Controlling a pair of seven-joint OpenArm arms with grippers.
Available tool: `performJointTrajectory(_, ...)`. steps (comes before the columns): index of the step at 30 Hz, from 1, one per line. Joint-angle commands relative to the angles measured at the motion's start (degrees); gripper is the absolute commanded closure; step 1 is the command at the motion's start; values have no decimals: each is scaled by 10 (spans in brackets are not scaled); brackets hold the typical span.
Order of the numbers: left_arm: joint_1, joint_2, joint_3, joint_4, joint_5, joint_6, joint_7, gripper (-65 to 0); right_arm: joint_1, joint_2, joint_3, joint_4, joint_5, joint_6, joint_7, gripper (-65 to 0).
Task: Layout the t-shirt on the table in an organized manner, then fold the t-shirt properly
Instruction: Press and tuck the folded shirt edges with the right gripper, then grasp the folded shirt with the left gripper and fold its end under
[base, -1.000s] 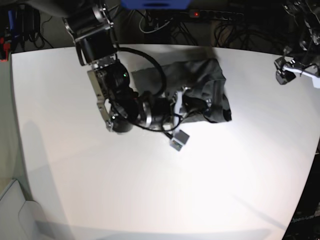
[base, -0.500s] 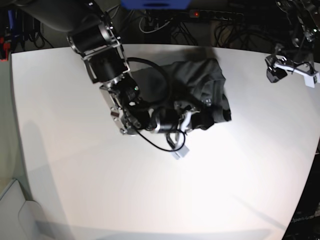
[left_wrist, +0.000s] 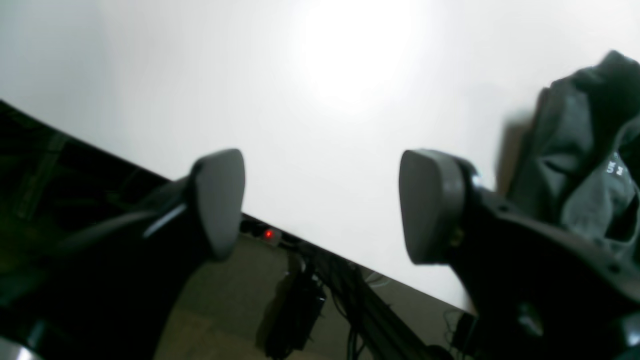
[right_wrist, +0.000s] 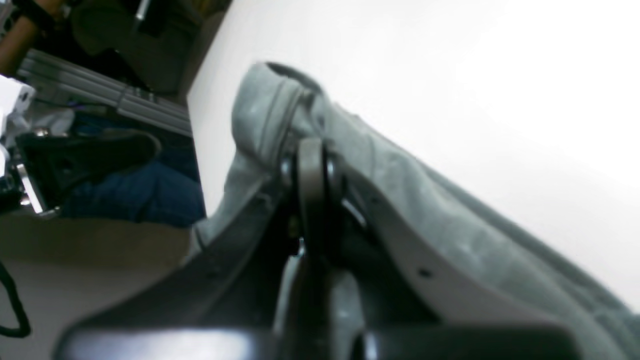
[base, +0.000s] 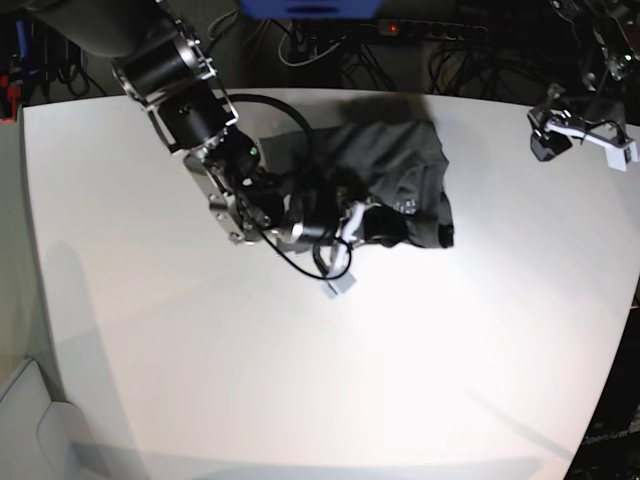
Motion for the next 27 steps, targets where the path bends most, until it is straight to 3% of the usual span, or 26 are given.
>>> performJointTrajectory(1, -1, -6, -2, 11, -5, -2, -7, -466, 21, -5, 2, 19, 14, 8, 16, 0)
performJointTrajectory(7, -1, -1, 6, 28, -6, -2, -7, -466, -10, 34, 10, 181, 15, 8, -11, 0)
performJointTrajectory(13, -1, 3, 63, 48, -6, -2, -9, -466, -59, 71, 100, 311, 12, 8, -98, 0)
performJointTrajectory(16, 1, 12, 89, 49, -6, -2, -9, -466, -92, 100, 138, 318, 11, 8, -104, 0)
performJointTrajectory(21, 3, 27, 131, 46, -1, -2, -9, -463, -113, 153, 142, 317, 10, 8, -87, 0)
performJointTrajectory(27, 17, 27, 186, 44, 0, 2, -10, -462, -113, 177, 145, 276, 10, 8, -73, 0)
